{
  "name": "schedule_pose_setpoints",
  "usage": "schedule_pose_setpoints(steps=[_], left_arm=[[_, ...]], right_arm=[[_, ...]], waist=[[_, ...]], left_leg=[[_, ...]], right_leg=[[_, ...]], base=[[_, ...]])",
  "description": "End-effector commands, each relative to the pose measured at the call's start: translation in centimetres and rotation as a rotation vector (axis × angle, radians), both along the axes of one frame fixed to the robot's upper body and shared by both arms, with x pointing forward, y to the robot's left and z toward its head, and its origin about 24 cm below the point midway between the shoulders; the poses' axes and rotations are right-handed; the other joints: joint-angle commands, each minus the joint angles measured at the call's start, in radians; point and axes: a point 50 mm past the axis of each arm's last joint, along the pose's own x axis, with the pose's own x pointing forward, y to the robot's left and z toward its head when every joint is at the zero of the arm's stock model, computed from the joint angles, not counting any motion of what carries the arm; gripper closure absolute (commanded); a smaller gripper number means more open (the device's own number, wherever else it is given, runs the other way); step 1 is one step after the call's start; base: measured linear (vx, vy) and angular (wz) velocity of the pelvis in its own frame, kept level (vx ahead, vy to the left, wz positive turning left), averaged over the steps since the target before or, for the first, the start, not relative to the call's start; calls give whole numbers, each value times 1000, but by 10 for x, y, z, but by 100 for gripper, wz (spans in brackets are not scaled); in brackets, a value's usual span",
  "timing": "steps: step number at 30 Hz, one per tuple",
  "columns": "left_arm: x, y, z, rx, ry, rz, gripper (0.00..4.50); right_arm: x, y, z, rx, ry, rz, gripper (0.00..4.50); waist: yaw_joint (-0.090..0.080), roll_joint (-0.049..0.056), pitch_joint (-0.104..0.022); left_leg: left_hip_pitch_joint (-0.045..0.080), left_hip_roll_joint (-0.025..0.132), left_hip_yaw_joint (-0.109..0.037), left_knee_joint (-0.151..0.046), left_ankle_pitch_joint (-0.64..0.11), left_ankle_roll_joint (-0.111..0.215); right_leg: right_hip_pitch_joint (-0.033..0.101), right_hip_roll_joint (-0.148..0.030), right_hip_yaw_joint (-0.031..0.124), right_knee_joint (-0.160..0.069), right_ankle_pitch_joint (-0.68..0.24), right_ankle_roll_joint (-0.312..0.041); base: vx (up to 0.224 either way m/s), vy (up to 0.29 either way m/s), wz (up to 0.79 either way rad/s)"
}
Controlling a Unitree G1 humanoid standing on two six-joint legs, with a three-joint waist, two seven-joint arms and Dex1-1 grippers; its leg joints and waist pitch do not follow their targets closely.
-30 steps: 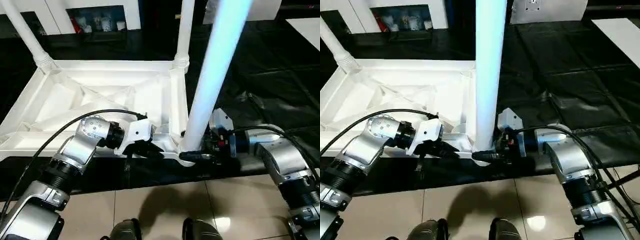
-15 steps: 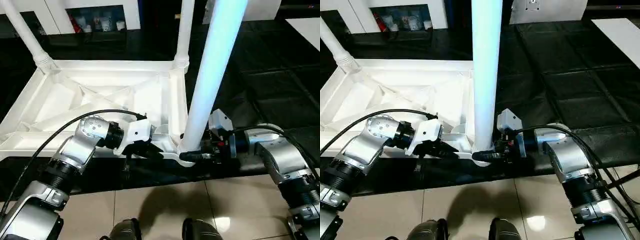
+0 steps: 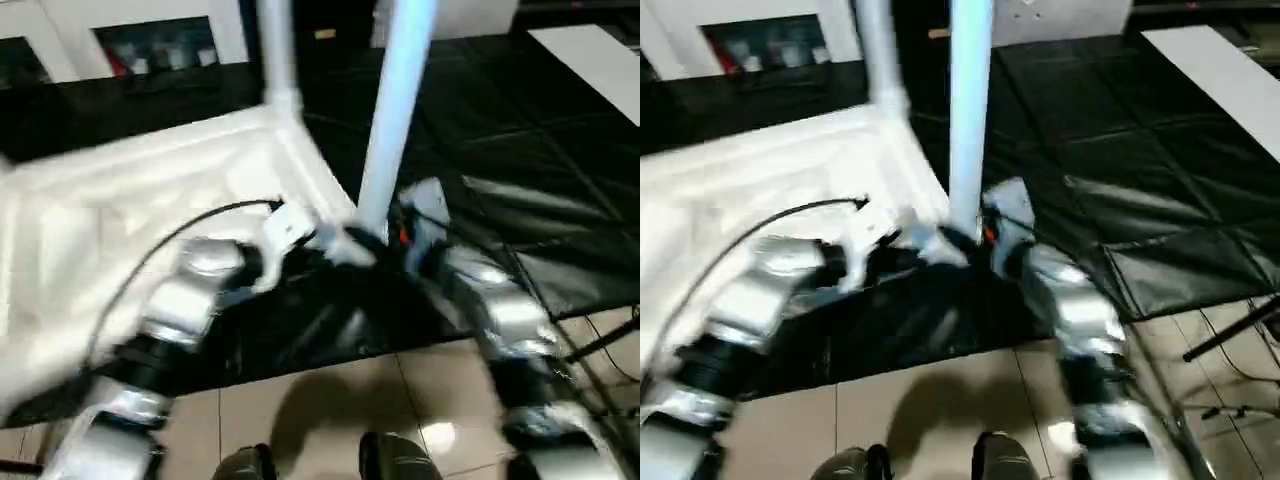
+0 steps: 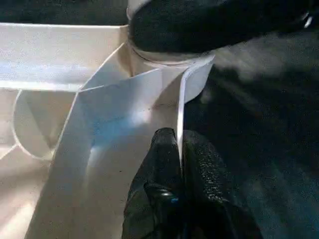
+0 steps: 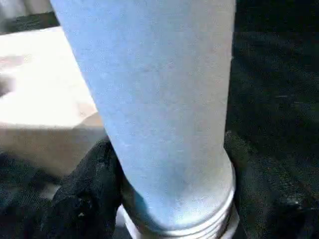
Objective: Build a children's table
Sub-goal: Rotate leg to tighten
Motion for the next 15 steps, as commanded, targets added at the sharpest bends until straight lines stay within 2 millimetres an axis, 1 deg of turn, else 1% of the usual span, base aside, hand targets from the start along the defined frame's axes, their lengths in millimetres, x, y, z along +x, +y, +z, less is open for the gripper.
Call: schedule_pose_setpoints(steps=[1,3,4,6,7,9,10,11,12,14,15], left_arm=[[6,-16,18,-86,-77,66,450],[8,-23,20,-95,-100,103,450],[9,-24,21,-88,-111,105,450],[9,-24,22,-74,-124,99,450],[9,-24,22,-61,-133,93,450],[8,-20,21,-25,-143,81,450],[8,-19,20,-16,-142,78,450],[7,-17,19,-8,-141,70,450],[6,-15,18,-2,-135,60,450],[5,-10,16,11,-132,31,450],[5,-8,14,17,-130,19,450]], right_arm=[[-9,31,-17,4,86,70,183],[-6,35,-16,-15,87,20,183],[-6,37,-16,-16,80,19,183],[-7,38,-15,-11,73,17,183],[-7,38,-15,-6,68,15,127],[-8,35,-16,6,64,-4,107],[-8,34,-16,6,64,-12,107],[-9,32,-17,5,63,-18,92],[-10,29,-17,7,55,-15,68],[-12,22,-17,15,43,11,62],[-14,19,-16,26,34,27,48]], waist=[[4,-14,-76],[4,-14,-77],[5,-14,-79],[7,-12,-79],[8,-10,-81],[8,-8,-80],[8,-9,-80],[9,-8,-80],[8,-9,-80],[7,-7,-79],[7,-7,-79]], left_leg=[[6,40,-13,-59,-81,93],[5,39,-13,-59,-72,107],[4,38,-13,-57,-67,113],[2,39,-13,-57,-57,130],[3,40,-14,-56,-55,133],[4,41,-14,-57,-62,137],[3,42,-14,-57,-65,137],[3,42,-14,-57,-68,135],[4,41,-14,-58,-76,132],[5,43,-15,-59,-86,130],[4,42,-16,-58,-85,130]], right_leg=[[67,-77,55,-77,-181,-248],[67,-75,53,-77,-165,-243],[69,-75,52,-76,-156,-242],[69,-76,52,-73,-131,-240],[69,-75,52,-73,-127,-241],[68,-75,52,-73,-124,-244],[68,-77,52,-73,-124,-244],[69,-77,52,-73,-126,-244],[69,-76,52,-74,-134,-244],[68,-76,52,-75,-141,-240],[69,-77,52,-74,-137,-240]], base=[[0,0,0],[0,0,0],[0,0,0],[0,0,0],[0,0,0],[0,0,0],[0,0,0],[0,0,0],[0,0,0],[0,0,0],[0,0,0]])
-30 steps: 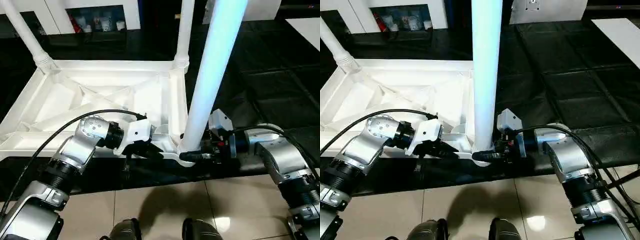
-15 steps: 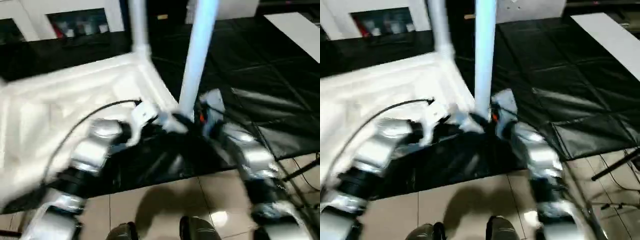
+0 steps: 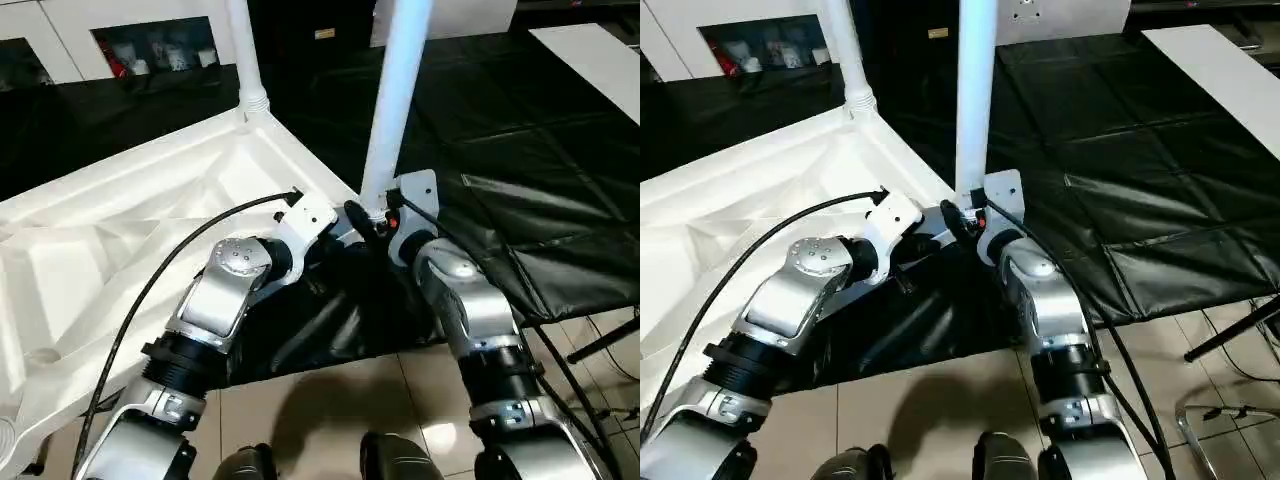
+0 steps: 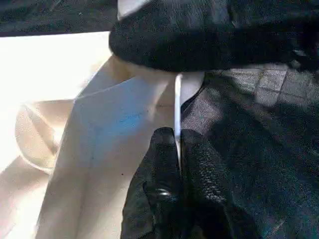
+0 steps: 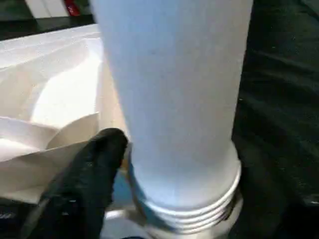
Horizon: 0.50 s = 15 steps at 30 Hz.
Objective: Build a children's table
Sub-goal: Rotate leg to tighten
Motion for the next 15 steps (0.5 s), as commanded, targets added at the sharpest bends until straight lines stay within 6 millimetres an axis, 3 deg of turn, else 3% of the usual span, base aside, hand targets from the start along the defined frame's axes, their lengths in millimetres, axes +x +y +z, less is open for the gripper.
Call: schedule_pose_setpoints(steps=[1,4,8,15], left_arm=[[2,1,12,-20,-74,-33,450],[2,6,10,-5,-70,-93,450],[1,13,8,4,-53,-163,450],[-8,28,3,56,-11,-369,450]], right_arm=[[-12,13,-12,25,49,131,33],[-19,1,-9,6,12,224,19],[-27,-15,-9,-40,-1,332,6],[-32,-51,-4,-126,-26,459,6]], waist=[[5,-11,-79],[5,-12,-80],[6,-13,-77],[17,-15,-77]], left_leg=[[6,42,-14,-56,-82,132],[2,41,-15,-55,-57,153],[3,41,-13,-54,-76,154],[7,44,-13,-54,-66,171]], right_leg=[[70,-76,54,-72,-124,-240],[74,-76,53,-67,-70,-247],[72,-76,53,-71,-115,-246],[70,-77,53,-70,-104,-249]], base=[[0,0,0],[0,0,0],[0,0,0],[0,0,0]])
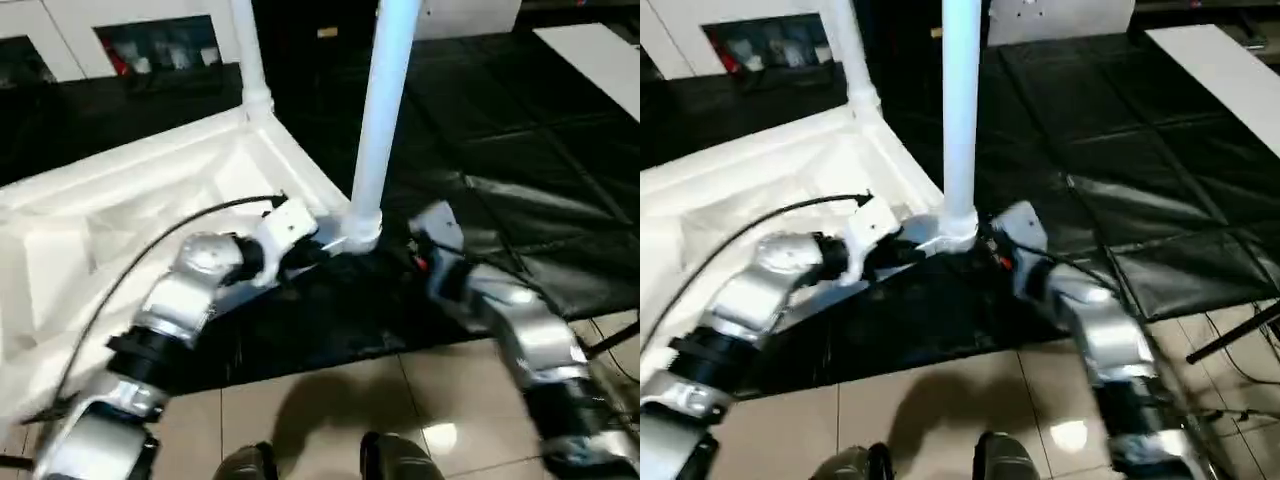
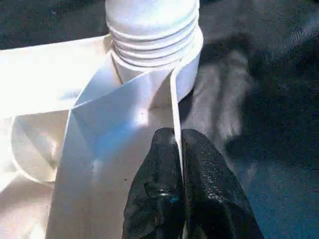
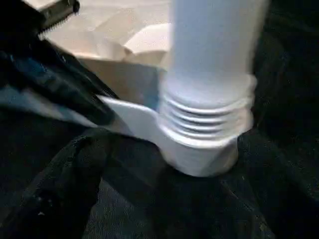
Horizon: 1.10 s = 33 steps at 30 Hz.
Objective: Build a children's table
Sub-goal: Rotate leg to tighten
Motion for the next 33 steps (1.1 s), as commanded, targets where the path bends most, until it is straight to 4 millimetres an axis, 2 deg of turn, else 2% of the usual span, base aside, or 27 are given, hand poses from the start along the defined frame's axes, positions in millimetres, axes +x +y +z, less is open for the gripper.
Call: schedule_pose_setpoints(steps=[1,3,5,9,15,16,22,26,28,30,33], left_arm=[[-9,-6,1,14,5,-169,450],[-16,-1,-3,50,47,-291,450],[-17,0,-4,60,63,-324,450],[-19,2,-3,80,91,-409,450],[-20,5,-3,99,99,-471,450],[-20,5,-2,100,99,-476,450],[-21,5,-2,97,101,-498,450],[-22,6,-2,100,104,-508,450],[-22,7,-2,103,104,-510,450],[-22,8,-2,105,105,-509,450],[-22,10,-2,100,111,-500,450]], right_arm=[[-2,-3,5,19,-2,69,6],[-5,-10,9,-1,14,172,6],[-6,-12,10,-16,27,220,6],[-6,-14,13,-81,22,320,6],[-11,-10,15,-105,49,472,6],[-11,-9,14,-104,55,484,23],[-8,-4,14,-92,65,520,65],[-8,-2,14,-89,66,538,97],[-8,0,14,-86,69,549,116],[-9,1,13,-83,73,558,131],[-11,4,11,-70,86,578,153]], waist=[[2,-13,-77],[12,-9,-78],[22,-7,-78],[34,-10,-80],[43,-17,-81],[43,-21,-81],[46,-19,-80],[46,-21,-81],[47,-21,-81],[46,-24,-79],[47,-22,-77]], left_leg=[[9,45,-12,-53,-64,171],[12,47,-13,-54,-59,180],[17,53,-11,-55,-48,182],[16,53,-11,-55,-62,172],[14,52,-9,-53,-63,172],[13,52,-8,-54,-61,171],[15,54,-9,-55,-64,160],[13,52,-9,-53,-47,168],[12,52,-9,-54,-49,167],[14,53,-9,-55,-60,163],[13,53,-9,-56,-56,162]], right_leg=[[69,-78,55,-68,-101,-252],[69,-78,55,-66,-91,-259],[64,-77,55,-62,-67,-269],[65,-82,53,-60,-78,-282],[68,-82,55,-61,-94,-274],[68,-82,55,-61,-97,-272],[65,-83,55,-62,-128,-268],[67,-82,56,-58,-92,-272],[67,-82,54,-59,-101,-270],[66,-83,55,-62,-123,-265],[65,-82,55,-61,-122,-265]], base=[[0,0,0],[0,0,0],[0,0,0],[0,0,0],[0,0,0],[0,0,0],[0,0,0],[0,0,0],[0,0,0],[0,0,0],[0,0,0]])
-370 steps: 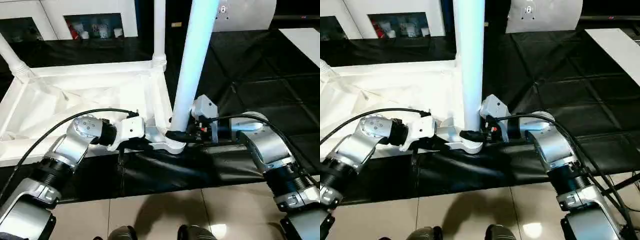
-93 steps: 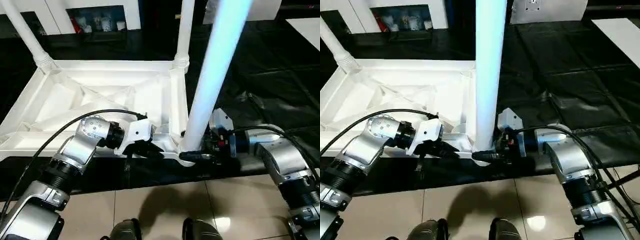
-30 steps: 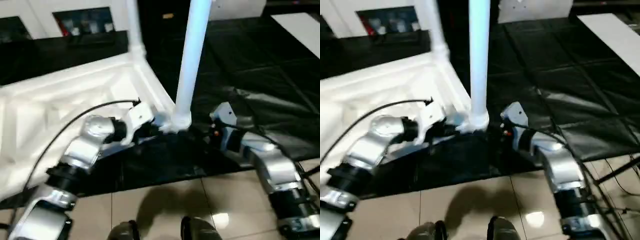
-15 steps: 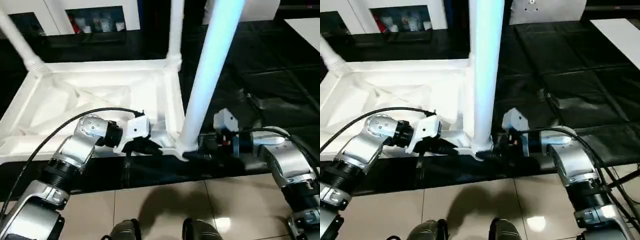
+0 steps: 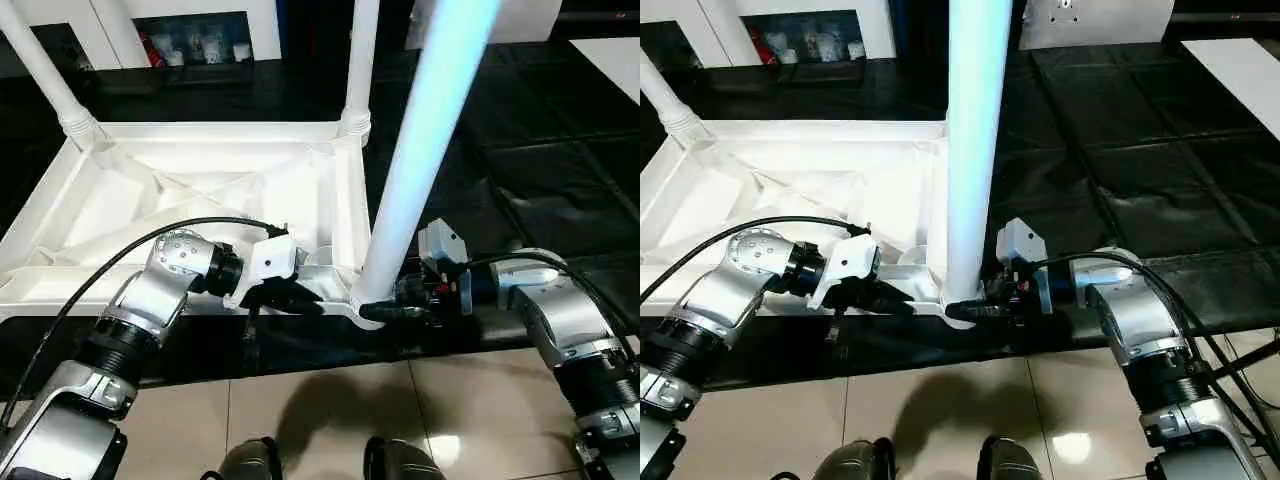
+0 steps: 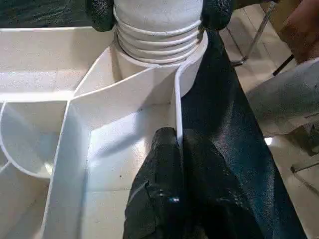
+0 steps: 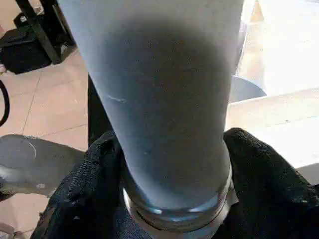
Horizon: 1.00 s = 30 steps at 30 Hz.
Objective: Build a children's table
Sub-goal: Rotate leg to tighten
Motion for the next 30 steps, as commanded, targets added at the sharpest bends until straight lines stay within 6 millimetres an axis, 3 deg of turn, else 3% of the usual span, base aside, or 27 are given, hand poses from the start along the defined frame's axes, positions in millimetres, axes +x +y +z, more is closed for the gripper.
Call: schedule_pose_setpoints(steps=[1,10,16,18,20,21,25,28,29,30], left_arm=[[-3,-3,1,27,5,-63,450],[-2,-5,1,-20,20,32,450],[6,-19,7,-97,3,246,450],[10,-28,12,-135,-13,342,450],[14,-37,15,-172,-16,427,450],[15,-39,16,-182,-20,450,450],[28,-61,25,-261,-75,685,450],[33,-69,28,-282,-96,756,450],[33,-69,29,-285,-96,759,450],[33,-71,29,-283,-99,752,450]], right_arm=[[-1,6,0,10,9,42,159],[-9,22,-5,81,61,18,178],[2,43,-16,43,37,-276,178],[8,53,-18,56,47,-406,179],[15,61,-17,64,47,-518,179],[17,63,-17,68,44,-550,179],[35,87,-9,128,60,-813,179],[36,95,-9,153,79,-858,179],[37,95,-8,156,81,-856,145],[37,95,-9,154,69,-861,145]], waist=[[-6,-18,-79],[-8,-12,-75],[-23,-17,-67],[-39,-18,-65],[-52,-15,-66],[-58,-17,-69],[-71,-18,-72],[-72,-17,-80],[-70,-17,-82],[-68,-16,-84]], left_leg=[[13,53,-9,-59,-57,160],[16,56,-11,-64,-77,141],[16,52,-13,-72,-144,76],[12,47,-18,-74,-157,53],[14,47,-17,-73,-147,49],[10,44,-18,-70,-135,52],[10,38,-14,-65,-106,67],[7,37,-12,-61,-47,104],[3,35,-13,-60,-16,129],[4,36,-13,-58,9,155]], right_leg=[[63,-80,55,-63,-121,-264],[61,-81,56,-65,-134,-269],[59,-82,59,-78,-277,-232],[61,-82,55,-83,-326,-210],[56,-79,57,-82,-297,-216],[61,-79,56,-81,-279,-218],[60,-77,57,-82,-237,-230],[66,-74,57,-73,-118,-244],[72,-73,56,-67,-56,-253],[73,-74,55,-63,-7,-260]], base=[[0,0,0],[0,0,0],[0,0,0],[0,0,0],[0,0,0],[0,0,0],[0,0,0],[0,0,0],[0,0,0],[0,0,0]])
